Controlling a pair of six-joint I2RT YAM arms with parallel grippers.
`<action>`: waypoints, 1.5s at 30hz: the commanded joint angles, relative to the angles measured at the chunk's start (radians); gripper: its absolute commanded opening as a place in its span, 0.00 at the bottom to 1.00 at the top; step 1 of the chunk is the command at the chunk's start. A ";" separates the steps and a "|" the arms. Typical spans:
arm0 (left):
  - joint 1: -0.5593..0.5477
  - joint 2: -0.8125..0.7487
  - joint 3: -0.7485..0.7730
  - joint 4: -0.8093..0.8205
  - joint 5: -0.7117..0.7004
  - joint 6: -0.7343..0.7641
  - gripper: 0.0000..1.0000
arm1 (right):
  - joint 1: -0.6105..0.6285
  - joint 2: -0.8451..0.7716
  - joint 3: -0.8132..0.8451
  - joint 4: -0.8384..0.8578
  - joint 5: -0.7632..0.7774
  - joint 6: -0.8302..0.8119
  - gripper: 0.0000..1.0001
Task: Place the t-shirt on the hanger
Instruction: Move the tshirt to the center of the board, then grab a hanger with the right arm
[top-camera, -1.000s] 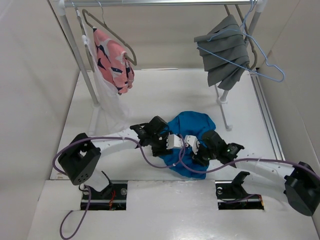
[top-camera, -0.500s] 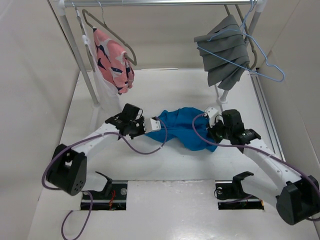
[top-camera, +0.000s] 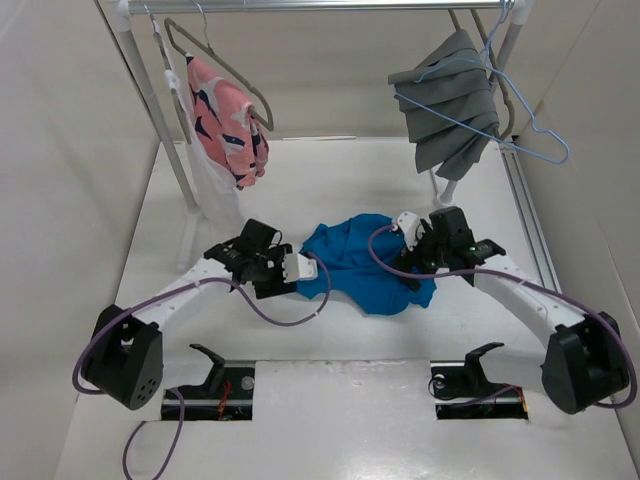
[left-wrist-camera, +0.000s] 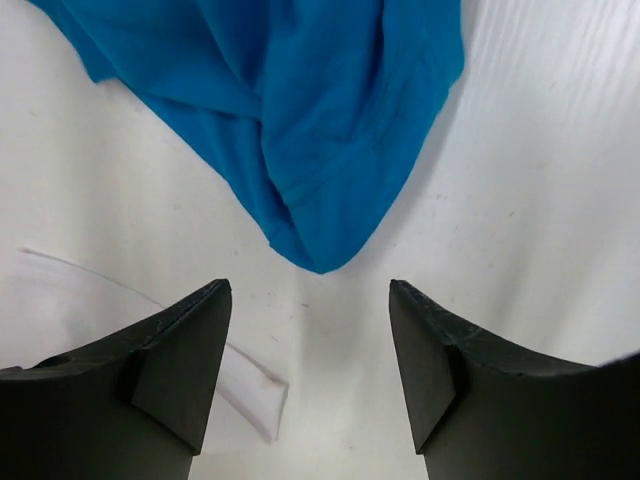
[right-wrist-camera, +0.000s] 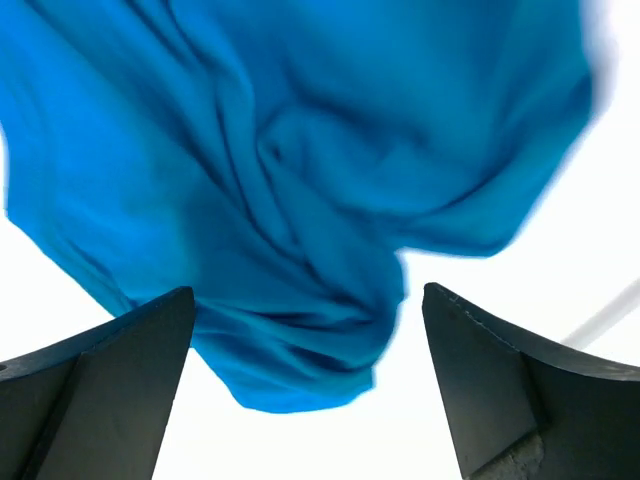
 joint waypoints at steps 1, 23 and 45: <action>-0.001 -0.057 0.099 -0.085 0.152 -0.038 0.62 | 0.055 -0.099 0.138 -0.081 0.054 -0.096 1.00; -0.314 -0.260 -0.086 0.297 -0.128 -0.629 0.61 | 0.091 0.137 1.462 -0.363 0.160 -0.263 0.98; -0.294 -0.338 -0.151 0.343 -0.117 -0.656 0.63 | -0.293 0.287 1.554 -0.316 0.018 -0.254 0.56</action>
